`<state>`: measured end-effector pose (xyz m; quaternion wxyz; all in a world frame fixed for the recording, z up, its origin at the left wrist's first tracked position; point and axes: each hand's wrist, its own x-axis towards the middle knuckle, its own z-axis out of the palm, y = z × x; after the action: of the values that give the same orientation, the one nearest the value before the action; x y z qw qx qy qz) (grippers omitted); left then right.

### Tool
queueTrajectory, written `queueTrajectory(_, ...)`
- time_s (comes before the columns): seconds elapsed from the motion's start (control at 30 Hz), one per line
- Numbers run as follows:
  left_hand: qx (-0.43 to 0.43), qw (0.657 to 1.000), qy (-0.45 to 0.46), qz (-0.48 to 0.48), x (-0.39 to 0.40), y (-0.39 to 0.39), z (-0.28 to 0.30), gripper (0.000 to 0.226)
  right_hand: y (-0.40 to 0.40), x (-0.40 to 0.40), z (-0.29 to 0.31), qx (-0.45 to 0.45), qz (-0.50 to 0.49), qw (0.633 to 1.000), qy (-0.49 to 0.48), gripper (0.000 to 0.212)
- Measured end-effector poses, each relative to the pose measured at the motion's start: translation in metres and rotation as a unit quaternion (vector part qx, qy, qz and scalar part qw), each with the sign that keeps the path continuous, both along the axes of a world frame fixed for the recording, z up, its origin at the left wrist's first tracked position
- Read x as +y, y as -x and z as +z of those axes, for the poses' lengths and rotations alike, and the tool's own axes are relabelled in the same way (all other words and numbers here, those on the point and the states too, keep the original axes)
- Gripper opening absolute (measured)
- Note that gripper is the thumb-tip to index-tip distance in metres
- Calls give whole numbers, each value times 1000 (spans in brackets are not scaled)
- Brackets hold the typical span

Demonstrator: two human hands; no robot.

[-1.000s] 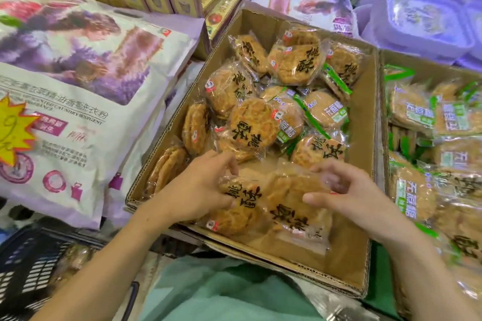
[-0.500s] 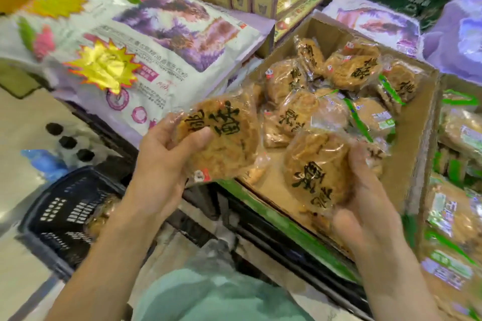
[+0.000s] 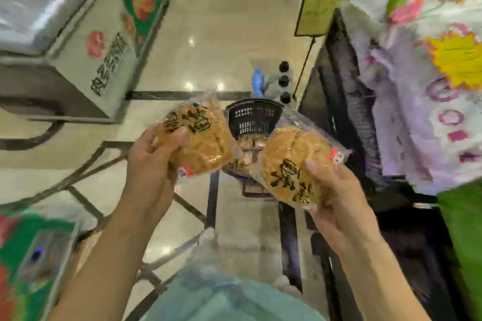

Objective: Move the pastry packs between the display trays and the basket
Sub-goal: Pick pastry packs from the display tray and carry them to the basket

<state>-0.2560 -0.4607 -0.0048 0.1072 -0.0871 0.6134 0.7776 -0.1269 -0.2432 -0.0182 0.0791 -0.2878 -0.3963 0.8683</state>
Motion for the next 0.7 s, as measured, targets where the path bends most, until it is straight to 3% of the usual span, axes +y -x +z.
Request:
queueTrajectory(0.13,-22,999,5,43,-73,52,-17,46,90,-58,-19,-21,23,999,9,46)
queueTrajectory(0.37,-50,998,5,24,-159,175,-38,35,223,-148,-46,-24,-28,998,-49,46)
queueTrajectory(0.7,-70,991,30,-114,-92,318,-66,36,322,-126,-81,-73,-88,992,-46,43)
